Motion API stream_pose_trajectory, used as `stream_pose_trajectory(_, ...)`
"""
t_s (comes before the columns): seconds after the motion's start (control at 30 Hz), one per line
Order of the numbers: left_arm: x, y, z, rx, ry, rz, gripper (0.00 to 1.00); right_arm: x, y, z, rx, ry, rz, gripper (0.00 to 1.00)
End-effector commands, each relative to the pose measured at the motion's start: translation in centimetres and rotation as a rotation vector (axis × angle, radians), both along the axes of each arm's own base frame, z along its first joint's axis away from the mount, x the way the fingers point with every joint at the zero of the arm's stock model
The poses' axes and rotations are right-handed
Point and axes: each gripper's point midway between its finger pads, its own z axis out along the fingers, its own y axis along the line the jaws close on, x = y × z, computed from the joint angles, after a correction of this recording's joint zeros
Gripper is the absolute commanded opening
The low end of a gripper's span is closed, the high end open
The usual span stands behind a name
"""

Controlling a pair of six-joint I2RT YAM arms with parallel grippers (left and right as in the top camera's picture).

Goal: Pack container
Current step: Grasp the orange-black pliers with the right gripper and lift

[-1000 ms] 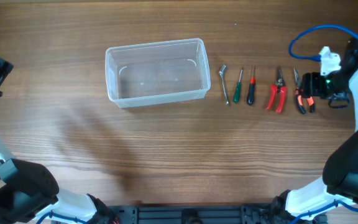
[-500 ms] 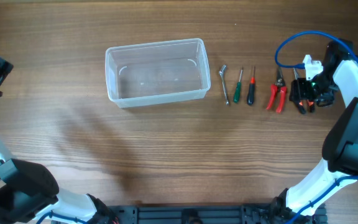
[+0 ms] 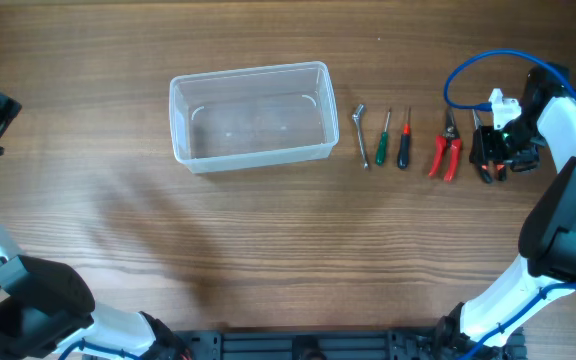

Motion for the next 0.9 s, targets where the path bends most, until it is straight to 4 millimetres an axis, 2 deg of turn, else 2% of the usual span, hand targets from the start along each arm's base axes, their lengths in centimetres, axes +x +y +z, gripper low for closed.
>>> stream_pose_trajectory(0.0,0.0,0.0,-0.3,-0.013,-0.001,0.009,1.00,0.1,0.3,-0.9,0.026,0.011,-0.014,0.56)
stream_pose_trajectory(0.2,0.0,0.0,-0.3,-0.013,-0.001,0.009,1.00,-0.3,0.5,-3.0,0.044,0.063,-0.053,0.55)
stream_pose_trajectory(0.4,0.0,0.0,-0.3,-0.013,-0.001,0.009,1.00,-0.5,0.5,-3.4,0.048,0.074,-0.058,0.50)
stream_pose_trajectory(0.6,0.0,0.0,-0.3,-0.013,-0.001,0.009,1.00,-0.5,0.4,-3.4,0.041,0.078,-0.078,0.29)
stream_pose_trajectory(0.67,0.0,0.0,-0.3,-0.013,-0.001,0.009,1.00,-0.6,0.4,-3.4,0.042,0.081,-0.078,0.20)
stream_pose_trajectory(0.73,0.0,0.0,-0.3,-0.013,-0.001,0.009,1.00,-0.7,0.5,-3.4,0.043,0.084,-0.087,0.04)
stream_pose_trajectory(0.87,0.0,0.0,-0.3,-0.013,-0.001,0.009,1.00,-0.6,0.5,-3.3,0.045,0.084,-0.147,0.04)
